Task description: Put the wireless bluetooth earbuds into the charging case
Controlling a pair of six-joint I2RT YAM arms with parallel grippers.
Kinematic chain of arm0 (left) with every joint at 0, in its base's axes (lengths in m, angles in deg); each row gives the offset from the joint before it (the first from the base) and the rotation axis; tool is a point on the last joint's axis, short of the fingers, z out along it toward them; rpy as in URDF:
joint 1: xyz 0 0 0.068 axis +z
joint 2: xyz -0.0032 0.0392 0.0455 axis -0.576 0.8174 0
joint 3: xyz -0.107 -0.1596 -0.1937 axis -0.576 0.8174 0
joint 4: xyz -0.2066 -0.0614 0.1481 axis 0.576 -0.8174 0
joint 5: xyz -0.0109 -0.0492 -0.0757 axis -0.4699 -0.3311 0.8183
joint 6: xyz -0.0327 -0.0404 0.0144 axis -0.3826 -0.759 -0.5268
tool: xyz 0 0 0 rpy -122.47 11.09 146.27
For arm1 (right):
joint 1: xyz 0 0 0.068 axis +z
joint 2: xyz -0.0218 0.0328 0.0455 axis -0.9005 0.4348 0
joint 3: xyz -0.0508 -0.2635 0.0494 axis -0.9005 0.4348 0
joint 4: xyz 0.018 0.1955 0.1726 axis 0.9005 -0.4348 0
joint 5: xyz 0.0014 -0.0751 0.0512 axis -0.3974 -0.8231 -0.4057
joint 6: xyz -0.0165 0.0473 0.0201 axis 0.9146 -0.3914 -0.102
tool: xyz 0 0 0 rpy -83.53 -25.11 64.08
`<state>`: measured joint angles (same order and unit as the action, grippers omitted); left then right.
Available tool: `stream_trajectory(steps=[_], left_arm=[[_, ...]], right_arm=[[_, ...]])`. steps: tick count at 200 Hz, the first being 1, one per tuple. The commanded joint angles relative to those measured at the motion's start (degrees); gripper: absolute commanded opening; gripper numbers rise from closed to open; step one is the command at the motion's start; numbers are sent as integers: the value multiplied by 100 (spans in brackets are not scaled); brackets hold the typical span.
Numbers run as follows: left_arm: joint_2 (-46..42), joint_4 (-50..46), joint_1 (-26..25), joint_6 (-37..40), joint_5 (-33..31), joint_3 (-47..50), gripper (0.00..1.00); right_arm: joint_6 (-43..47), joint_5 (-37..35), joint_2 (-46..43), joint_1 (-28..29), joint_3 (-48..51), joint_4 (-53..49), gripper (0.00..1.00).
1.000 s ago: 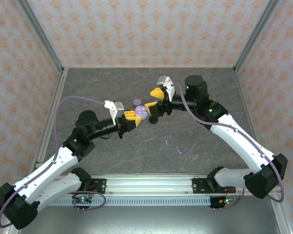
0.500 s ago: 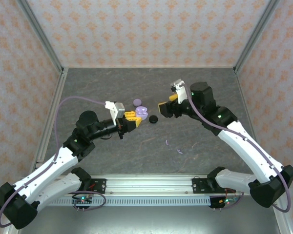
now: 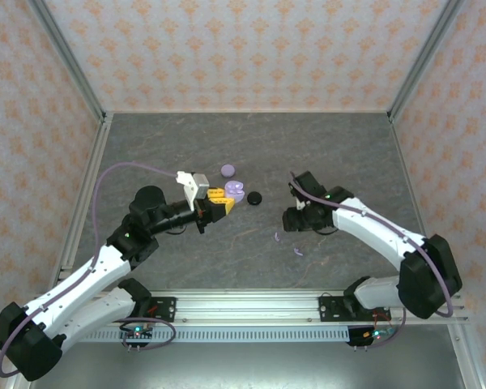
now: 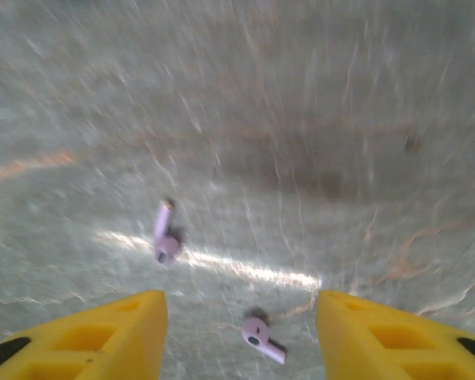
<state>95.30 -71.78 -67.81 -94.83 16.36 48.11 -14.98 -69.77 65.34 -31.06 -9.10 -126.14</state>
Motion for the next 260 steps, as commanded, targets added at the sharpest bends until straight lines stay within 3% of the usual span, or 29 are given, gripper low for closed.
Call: stream_trajectory(steps=[1,84,194,260], left_arm=[[-128,65,-33,134,-101,87,10],[-162,223,-38,31,-121,242,10],[-125,186,-33,35,-135,211,10],[-99,175,-38,55,-140,176,10]], right_arm=[[-640,357,201,51,396,371,50],[-483,-6,1094,436,360,411,41],[-619,15,875,524,543,38,30],[-624,-69,805,568,527,-177,30]])
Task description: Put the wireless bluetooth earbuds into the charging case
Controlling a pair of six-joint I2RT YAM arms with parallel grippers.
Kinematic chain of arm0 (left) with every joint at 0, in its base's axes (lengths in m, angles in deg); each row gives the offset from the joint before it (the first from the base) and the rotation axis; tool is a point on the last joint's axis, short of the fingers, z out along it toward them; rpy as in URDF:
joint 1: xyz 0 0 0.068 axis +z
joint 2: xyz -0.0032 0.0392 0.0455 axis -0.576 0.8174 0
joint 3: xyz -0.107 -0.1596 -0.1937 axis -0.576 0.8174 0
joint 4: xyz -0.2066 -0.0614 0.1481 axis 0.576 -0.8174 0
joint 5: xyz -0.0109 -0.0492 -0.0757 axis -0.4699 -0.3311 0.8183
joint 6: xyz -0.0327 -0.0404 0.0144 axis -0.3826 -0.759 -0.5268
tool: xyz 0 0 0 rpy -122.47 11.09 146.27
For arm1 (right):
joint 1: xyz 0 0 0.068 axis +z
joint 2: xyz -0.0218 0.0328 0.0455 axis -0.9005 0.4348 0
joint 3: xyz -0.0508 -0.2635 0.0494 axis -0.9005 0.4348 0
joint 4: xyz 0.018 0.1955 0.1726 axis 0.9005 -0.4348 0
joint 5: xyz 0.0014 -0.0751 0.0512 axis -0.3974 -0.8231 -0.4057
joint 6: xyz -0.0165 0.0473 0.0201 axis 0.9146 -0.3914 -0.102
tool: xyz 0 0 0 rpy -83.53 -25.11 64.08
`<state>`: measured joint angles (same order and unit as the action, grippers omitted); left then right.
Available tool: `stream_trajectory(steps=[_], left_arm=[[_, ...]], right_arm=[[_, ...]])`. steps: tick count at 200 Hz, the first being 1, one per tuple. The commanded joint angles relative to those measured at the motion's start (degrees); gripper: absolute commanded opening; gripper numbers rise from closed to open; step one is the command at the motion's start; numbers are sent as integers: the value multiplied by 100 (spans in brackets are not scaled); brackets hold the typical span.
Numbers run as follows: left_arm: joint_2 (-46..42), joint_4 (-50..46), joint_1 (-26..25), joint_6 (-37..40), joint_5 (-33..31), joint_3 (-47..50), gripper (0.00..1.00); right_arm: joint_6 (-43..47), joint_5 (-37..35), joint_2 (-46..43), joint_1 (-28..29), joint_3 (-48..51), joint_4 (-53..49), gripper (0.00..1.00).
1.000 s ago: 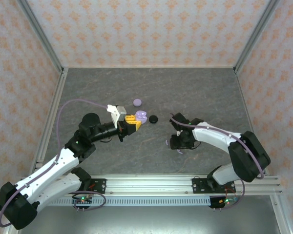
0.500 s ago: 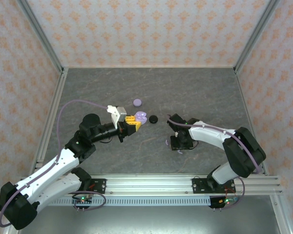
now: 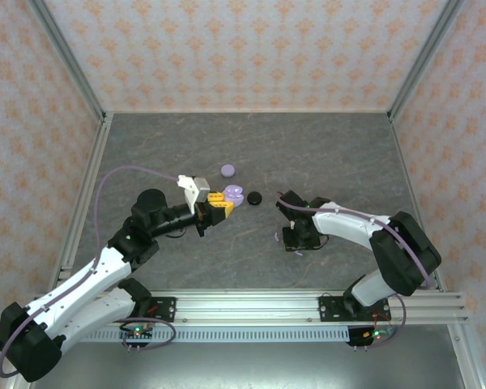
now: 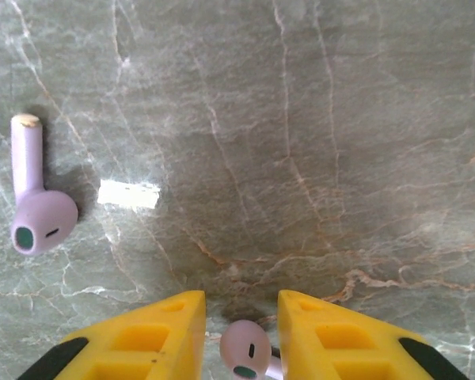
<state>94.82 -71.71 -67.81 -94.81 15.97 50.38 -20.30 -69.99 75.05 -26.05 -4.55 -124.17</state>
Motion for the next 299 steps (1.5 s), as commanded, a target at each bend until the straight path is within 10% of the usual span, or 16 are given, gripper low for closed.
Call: stream_trajectory(steps=[1,131,299], left_arm=[[-51,168,-35,50,-99,-47,10],[-29,391,-42,-83,-128,-6,10],[42,1478,-58,-339,-822,-34,10]], right_arm=[[-93,-44,-164,67,72,-379,30],[-335,343,-1184,34,115,643,21],[-2045,1924,-2220,265,-1372,5449,20]])
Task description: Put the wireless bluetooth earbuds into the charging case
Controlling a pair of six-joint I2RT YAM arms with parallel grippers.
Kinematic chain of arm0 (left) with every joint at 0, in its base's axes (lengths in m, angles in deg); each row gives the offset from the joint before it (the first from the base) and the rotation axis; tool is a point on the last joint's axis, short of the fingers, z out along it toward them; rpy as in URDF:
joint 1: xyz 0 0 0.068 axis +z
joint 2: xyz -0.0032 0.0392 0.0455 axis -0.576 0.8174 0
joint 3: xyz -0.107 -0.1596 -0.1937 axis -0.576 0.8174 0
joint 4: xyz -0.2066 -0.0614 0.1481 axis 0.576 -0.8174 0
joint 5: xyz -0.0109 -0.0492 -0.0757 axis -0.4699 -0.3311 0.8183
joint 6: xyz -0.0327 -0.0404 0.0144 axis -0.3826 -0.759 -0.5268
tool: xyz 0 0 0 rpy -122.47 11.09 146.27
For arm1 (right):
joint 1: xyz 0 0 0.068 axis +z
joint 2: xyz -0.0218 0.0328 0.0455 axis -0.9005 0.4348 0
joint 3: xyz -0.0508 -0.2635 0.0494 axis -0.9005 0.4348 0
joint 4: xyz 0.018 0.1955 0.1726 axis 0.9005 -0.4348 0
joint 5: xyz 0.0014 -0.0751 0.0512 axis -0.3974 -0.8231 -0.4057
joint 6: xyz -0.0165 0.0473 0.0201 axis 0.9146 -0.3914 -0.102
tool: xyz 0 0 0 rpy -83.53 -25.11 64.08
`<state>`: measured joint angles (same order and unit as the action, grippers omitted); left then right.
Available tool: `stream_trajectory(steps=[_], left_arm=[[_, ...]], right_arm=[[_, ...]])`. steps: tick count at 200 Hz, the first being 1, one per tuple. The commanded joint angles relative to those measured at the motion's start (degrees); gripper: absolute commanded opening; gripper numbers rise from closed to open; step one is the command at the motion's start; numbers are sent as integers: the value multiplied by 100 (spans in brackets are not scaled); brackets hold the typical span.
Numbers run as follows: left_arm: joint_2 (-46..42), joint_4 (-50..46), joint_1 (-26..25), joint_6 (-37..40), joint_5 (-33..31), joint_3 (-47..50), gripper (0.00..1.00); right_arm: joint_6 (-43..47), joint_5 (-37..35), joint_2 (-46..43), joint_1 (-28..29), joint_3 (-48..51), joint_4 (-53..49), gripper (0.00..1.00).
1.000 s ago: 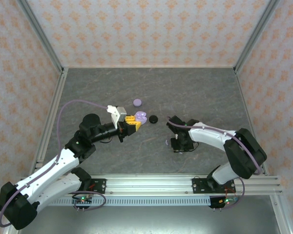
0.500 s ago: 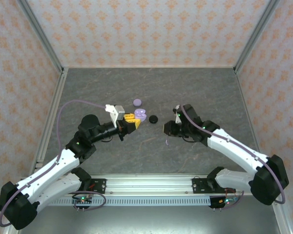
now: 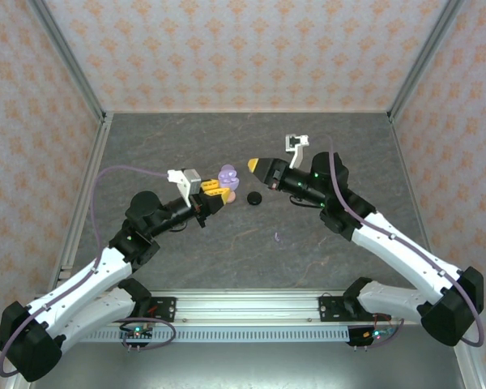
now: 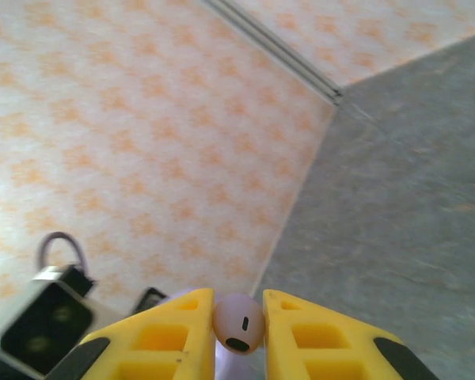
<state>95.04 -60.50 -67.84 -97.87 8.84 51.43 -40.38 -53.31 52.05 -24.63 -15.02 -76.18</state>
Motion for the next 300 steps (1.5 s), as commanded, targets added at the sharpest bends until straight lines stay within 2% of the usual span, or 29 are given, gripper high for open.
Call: stream_trajectory(steps=[1,78,300], left_arm=[[26,357,-56,-33,-111,-139,10],[147,435,-65,-15,-113,-207,9],[192,448,-74,143,-157,-235,8]], right_arm=[[-32,262,84,130,-333,650,20],[171,198,356,521,-481,453,20],[-108,363,467,585,-349,-322,20]])
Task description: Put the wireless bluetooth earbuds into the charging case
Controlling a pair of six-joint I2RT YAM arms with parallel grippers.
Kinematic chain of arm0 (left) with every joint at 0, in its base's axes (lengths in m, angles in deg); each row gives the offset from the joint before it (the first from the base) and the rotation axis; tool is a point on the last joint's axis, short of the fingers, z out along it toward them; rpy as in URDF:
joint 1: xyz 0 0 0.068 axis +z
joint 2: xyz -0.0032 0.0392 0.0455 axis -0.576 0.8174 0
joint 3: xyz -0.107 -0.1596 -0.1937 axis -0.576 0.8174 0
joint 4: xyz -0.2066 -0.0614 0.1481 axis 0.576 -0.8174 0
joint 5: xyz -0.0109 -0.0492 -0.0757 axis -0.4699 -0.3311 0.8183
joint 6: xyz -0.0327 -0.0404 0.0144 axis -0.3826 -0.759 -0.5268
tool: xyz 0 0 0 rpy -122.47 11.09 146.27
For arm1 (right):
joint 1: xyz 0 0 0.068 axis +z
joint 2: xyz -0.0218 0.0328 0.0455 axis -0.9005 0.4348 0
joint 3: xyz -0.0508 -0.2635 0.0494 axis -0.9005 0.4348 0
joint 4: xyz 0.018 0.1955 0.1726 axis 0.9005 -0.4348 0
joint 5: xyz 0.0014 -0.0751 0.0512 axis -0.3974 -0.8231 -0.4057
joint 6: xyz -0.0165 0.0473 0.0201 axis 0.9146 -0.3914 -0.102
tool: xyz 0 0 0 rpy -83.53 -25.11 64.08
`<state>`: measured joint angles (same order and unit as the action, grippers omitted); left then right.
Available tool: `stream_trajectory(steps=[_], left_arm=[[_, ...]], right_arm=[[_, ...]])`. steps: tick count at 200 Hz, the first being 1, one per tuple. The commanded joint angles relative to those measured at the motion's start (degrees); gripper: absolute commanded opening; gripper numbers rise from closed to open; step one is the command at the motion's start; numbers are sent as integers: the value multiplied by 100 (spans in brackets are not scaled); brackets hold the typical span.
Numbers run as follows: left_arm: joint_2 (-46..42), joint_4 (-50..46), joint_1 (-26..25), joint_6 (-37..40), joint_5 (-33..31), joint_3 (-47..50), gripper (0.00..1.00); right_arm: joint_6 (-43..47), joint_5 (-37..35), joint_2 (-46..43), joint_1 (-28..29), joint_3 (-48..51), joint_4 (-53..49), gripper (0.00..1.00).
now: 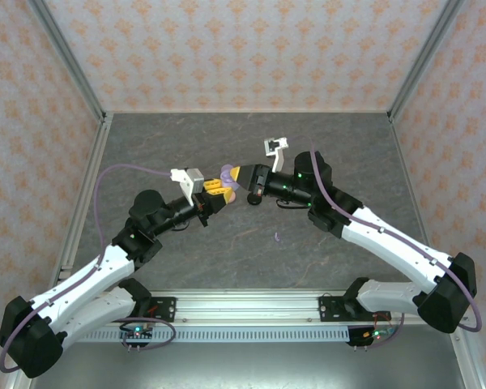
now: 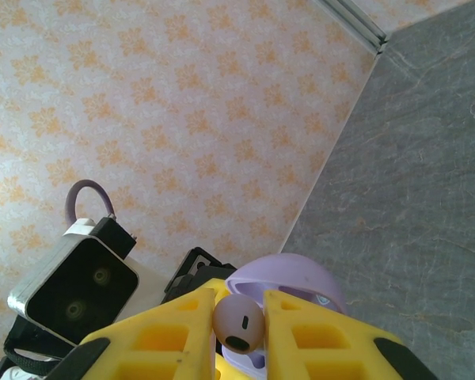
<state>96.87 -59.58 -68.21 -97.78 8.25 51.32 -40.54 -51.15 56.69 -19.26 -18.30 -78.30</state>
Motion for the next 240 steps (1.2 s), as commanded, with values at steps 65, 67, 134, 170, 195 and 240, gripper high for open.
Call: stream_trajectory(steps=[65,67,134,170,195,240], left_arm=[[-28,348,-36,150,-105,-224,8],[-28,345,-36,151,-105,-220,8],[-113,285,-41,169,-133,-190,7],[-146,256,-40,187,-141,-181,7],[-142,272,-36,182,-125,-172,7],[-113,275,-38,172,-90,-180,7]], right_arm=[[85,-95,-62,47,-44,-811,21],[101,-104,-68,47,-51,-854,21],[235,-466,-102,48,-153,-1346,22],[244,-563,-137,7,-127,-1443,22],[226,-531,-110,3,-135,-1422,22],[226,-428,1,-1,-179,-1279,22]])
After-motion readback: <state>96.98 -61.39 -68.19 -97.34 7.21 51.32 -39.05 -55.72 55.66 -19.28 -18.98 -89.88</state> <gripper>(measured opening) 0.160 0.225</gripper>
